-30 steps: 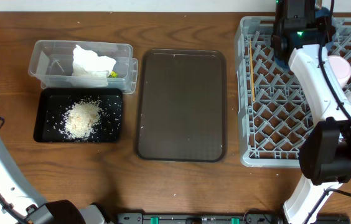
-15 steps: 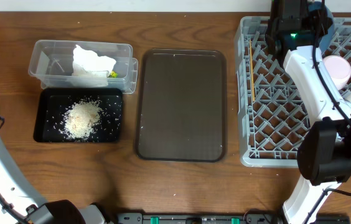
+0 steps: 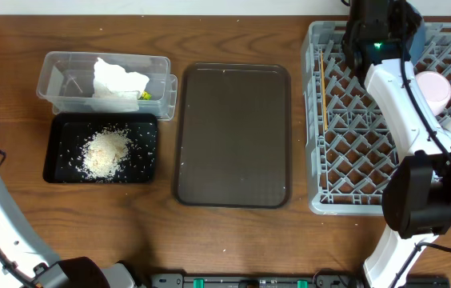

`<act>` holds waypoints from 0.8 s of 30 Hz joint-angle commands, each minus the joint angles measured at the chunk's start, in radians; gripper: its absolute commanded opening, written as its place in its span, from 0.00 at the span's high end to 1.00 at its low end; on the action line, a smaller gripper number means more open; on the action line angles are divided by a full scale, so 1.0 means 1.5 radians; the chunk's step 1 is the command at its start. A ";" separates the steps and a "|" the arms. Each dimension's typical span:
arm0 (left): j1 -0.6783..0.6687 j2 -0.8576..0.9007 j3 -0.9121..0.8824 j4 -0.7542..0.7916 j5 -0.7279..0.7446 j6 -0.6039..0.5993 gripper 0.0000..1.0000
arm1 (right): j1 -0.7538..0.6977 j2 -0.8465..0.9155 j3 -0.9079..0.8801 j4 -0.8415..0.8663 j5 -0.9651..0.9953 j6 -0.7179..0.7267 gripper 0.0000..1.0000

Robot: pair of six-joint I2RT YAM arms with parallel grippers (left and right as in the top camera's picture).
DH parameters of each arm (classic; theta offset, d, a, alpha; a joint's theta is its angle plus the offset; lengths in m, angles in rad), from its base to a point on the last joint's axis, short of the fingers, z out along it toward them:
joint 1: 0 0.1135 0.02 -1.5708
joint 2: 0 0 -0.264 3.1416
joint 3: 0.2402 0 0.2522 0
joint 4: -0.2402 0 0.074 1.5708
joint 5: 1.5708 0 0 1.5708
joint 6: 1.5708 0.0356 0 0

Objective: Sort waste into correct bins and load items into the dishwasher rack

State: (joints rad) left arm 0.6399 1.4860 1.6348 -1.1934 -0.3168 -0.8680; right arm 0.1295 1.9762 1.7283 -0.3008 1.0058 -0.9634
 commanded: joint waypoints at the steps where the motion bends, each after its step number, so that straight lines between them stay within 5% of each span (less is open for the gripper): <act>1: 0.003 0.006 0.004 -0.002 -0.006 -0.006 0.11 | -0.005 0.003 -0.003 -0.003 -0.030 -0.072 0.99; 24: 0.003 0.006 0.004 -0.002 -0.006 -0.006 0.11 | -0.014 0.003 -0.003 0.028 -0.033 -0.027 0.99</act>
State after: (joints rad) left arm 0.6399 1.4860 1.6348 -1.1934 -0.3168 -0.8680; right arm 0.0921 1.9762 1.7256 -0.2405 0.9611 -1.0355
